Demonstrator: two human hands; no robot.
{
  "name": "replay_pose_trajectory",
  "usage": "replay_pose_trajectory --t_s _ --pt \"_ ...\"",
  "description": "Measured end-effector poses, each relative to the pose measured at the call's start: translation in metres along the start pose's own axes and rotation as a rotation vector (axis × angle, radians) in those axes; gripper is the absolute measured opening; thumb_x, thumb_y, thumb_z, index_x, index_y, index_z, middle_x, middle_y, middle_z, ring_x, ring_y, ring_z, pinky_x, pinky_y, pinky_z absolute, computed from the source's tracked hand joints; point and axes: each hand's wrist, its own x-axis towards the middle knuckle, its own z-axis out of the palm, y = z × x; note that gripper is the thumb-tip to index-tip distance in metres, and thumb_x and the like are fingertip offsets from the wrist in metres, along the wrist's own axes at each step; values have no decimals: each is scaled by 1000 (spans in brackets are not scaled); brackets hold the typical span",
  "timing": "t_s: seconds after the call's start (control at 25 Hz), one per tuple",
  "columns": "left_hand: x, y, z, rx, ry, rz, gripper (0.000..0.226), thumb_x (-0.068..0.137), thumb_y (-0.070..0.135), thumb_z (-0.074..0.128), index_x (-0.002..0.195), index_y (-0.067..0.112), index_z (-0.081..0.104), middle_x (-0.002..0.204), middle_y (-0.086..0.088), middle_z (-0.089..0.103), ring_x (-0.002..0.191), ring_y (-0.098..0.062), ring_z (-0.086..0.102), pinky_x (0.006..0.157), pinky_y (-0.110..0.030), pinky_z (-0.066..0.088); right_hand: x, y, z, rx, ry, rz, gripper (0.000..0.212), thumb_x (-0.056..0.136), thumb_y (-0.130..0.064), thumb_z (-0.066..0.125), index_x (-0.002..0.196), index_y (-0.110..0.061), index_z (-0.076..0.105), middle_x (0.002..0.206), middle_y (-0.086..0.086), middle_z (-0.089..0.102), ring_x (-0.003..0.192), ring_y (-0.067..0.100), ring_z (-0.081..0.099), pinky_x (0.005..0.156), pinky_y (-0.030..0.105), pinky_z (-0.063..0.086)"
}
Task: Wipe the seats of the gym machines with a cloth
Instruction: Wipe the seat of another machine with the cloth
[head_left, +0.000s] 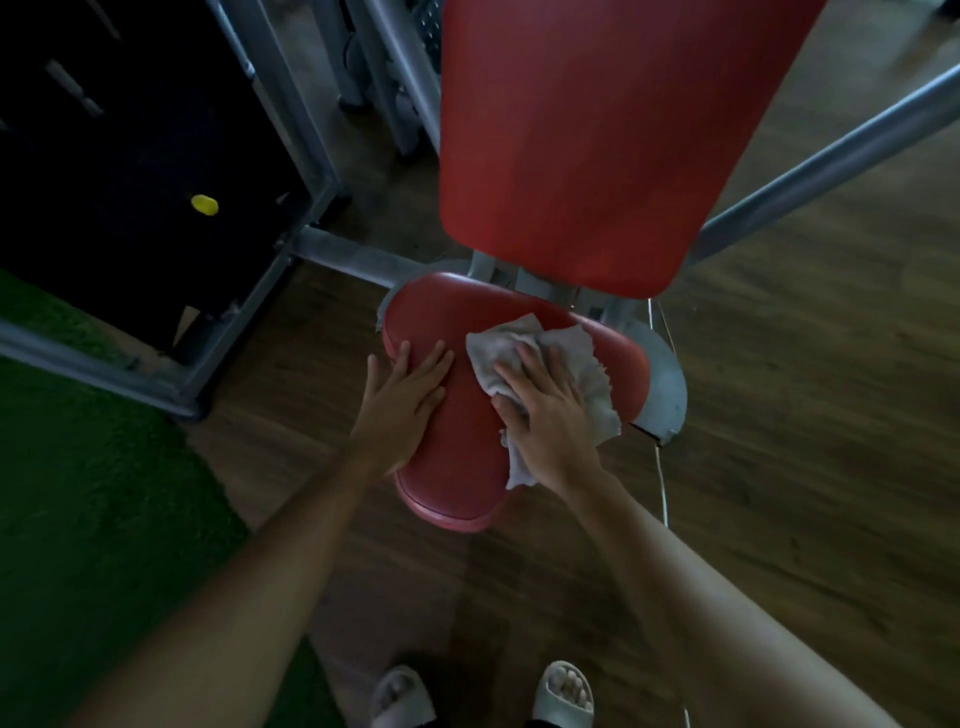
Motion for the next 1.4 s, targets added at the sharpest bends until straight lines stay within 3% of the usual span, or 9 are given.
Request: replay_pose_trajectory --t_s 0.12,0.24,0.48,0.68,0.92,1.08,1.2,1.32,1.4 --pt "-1 -6 3 -52 6 7 50 110 28 24 158 33 13 159 23 1 152 -17 -14 121 -43 -16 3 -5 7 -41 63 8 54 103 -50 30 150 -28 45 166 -4 25 156 21 2 125 44 10" --pt "-1 -10 6 -44 -6 32 51 109 34 19 159 33 9 164 19 0 152 -15 -17 119 -37 -19 5 -5 9 -56 106 13 51 102 -49 33 146 -30 50 164 -7 29 155 19 11 122 40 14" --pt "9 -29 6 153 -11 218 69 96 51 -3 160 28 7 166 10 1 152 -19 -17 120 -38 -21 1 -14 11 -3 199 67 41 103 -44 43 140 -35 56 160 -14 34 153 11 15 118 32 16" --pt "22 -41 4 188 0 344 74 92 57 -3 159 28 7 166 10 3 153 -14 -13 116 -31 -27 1 -9 15 29 257 57 38 102 -47 45 135 -39 60 157 -17 39 151 9 23 117 34 21" --pt "47 -51 1 228 -23 442 81 84 66 -4 158 33 5 166 10 2 153 -9 -6 119 -29 -15 7 -6 18 59 301 36 40 97 -52 42 127 -40 65 148 -18 51 141 4 40 116 45 33" --pt "52 -60 12 140 14 457 75 90 58 5 158 27 5 166 8 0 153 -10 -5 123 -30 -6 -3 -21 14 51 293 33 30 100 -40 53 123 -34 70 136 -15 61 129 2 50 112 34 37" --pt "52 -65 13 130 48 482 68 97 52 10 158 23 13 167 2 5 154 -15 0 124 -35 -2 -20 -38 17 -37 261 -20 28 101 -41 52 122 -36 71 137 -18 57 128 0 44 103 22 26" --pt "48 -66 13 281 83 580 84 86 59 -2 158 23 21 167 -2 7 155 -23 2 125 -43 2 -32 -48 27 -15 277 -79 27 100 -44 53 119 -38 71 135 -16 58 130 6 45 111 33 29" --pt "49 -65 12 295 76 551 81 88 56 1 158 21 18 167 -2 5 155 -23 2 125 -44 4 -34 -53 34 -27 287 -81 30 96 -52 51 116 -43 71 127 -17 60 125 9 48 113 45 32"
